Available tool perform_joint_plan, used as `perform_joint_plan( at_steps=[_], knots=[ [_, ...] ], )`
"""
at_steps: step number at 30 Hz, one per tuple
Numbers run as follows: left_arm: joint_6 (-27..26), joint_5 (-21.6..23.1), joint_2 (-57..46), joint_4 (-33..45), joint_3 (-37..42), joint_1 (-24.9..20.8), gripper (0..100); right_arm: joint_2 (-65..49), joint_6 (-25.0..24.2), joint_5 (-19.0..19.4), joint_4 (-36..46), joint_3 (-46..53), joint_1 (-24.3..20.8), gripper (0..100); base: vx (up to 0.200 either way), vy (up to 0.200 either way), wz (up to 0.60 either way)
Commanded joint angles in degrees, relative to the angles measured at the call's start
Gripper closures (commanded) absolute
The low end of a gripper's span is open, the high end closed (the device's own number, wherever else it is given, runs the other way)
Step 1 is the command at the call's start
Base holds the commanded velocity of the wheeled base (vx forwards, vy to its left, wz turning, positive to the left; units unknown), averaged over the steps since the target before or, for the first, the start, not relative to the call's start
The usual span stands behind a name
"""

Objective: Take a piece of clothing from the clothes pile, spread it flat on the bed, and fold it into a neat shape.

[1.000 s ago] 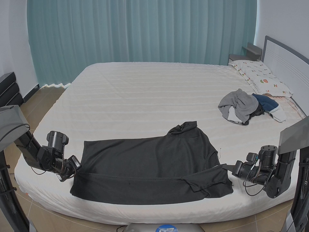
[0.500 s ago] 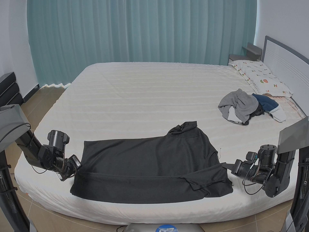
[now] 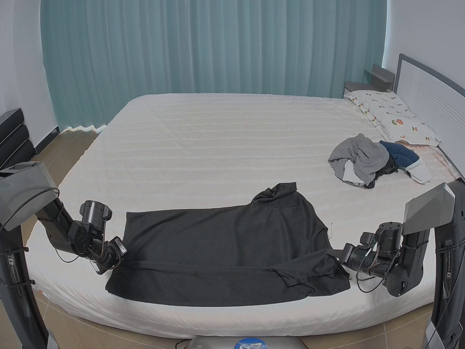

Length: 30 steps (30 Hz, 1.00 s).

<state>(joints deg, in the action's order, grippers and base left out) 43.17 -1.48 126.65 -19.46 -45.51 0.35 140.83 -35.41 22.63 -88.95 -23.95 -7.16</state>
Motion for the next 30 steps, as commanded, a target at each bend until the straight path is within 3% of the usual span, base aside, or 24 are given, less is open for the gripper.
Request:
perform_joint_plan(
  at_steps=[1, 2, 3, 4, 11, 16, 18, 23, 26, 28, 29, 30],
  knots=[
    [0.0, -0.1, 0.5, 0.0, -0.1, 0.0, 100, 1.5, 0.0, 0.0, -0.5, -0.4, -0.3, 100, 0.0, 0.0, 0.0],
    [0.0, -0.1, 0.5, 0.0, -0.1, -0.1, 100, 1.5, -0.1, 0.1, -0.5, -0.5, -0.3, 100, 0.0, 0.0, 0.0],
    [0.0, -0.1, 0.5, 0.0, -0.1, 0.0, 100, 1.6, -0.1, 0.1, -0.5, -0.4, -0.3, 0, 0.0, 0.0, 0.0],
    [0.1, 0.0, 0.5, 0.1, -0.2, -0.1, 0, 1.6, -0.1, 0.1, -0.5, -0.4, -0.4, 0, 0.0, 0.0, 0.0],
    [0.1, 0.0, 0.5, 0.0, -0.2, -0.1, 0, 0.2, -0.2, 0.1, -0.6, 0.0, -0.2, 0, 0.0, 0.0, 0.0],
    [1.2, 0.1, 0.4, -0.1, -0.1, 0.0, 0, -8.7, -5.9, -2.2, -0.5, 4.7, -0.7, 0, 0.0, 0.0, 0.0],
    [3.9, 0.9, 0.0, -0.3, -0.3, 0.3, 0, -14.3, -9.6, -2.5, 0.1, 7.7, -1.9, 0, 0.0, 0.0, 0.0],
    [5.7, 3.9, -0.6, -2.6, 0.5, 1.1, 0, -15.3, -10.0, -3.2, 4.1, 7.9, -6.0, 0, 0.0, 0.0, 0.0],
    [6.5, 4.4, -0.9, -4.5, 1.1, 1.6, 0, -14.4, -10.6, -6.5, 5.7, 8.6, -9.4, 0, 0.0, 0.0, 0.0],
    [7.5, 4.4, -0.8, -5.9, 1.5, 1.6, 0, -13.3, -12.8, -11.2, 5.5, 9.6, -12.2, 0, 0.0, 0.0, 0.0],
    [7.5, 4.4, -0.8, -6.1, 1.6, 1.6, 0, -13.3, -12.8, -11.2, 5.5, 9.6, -12.2, 0, 0.0, 0.0, 0.0],
    [7.5, 4.4, -0.7, -6.1, 1.6, 1.6, 0, -11.9, -16.6, -13.3, 5.5, 9.7, -14.4, 0, 0.0, 0.0, 0.0]
  ],
)
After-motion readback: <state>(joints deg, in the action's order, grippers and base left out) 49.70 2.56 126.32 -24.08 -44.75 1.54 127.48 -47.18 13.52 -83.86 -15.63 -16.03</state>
